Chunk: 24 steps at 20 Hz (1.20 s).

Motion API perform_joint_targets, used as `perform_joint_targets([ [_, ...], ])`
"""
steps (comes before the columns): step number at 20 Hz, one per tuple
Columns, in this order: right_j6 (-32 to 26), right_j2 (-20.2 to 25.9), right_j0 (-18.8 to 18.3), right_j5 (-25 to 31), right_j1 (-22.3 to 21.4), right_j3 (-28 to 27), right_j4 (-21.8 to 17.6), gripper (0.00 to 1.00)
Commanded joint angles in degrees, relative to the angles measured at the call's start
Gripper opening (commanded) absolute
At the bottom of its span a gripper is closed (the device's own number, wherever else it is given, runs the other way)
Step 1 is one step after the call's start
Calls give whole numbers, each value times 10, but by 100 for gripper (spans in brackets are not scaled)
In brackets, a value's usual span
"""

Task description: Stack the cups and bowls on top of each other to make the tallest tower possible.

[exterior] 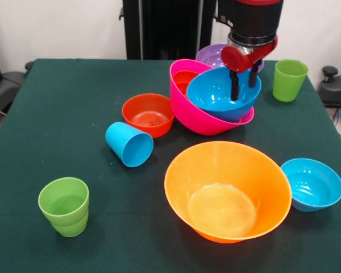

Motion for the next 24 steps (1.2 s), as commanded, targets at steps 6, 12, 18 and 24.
perform_joint_targets([
  [6, 42, -2, -25, -9, -11, 26, 88, 100],
  [12, 44, -15, -9, 35, -39, 15, 125, 100],
  [18, 58, 9, -10, -18, -38, 35, 173, 100],
  [24, 17, 84, -64, -24, -79, 91, 246, 100],
])
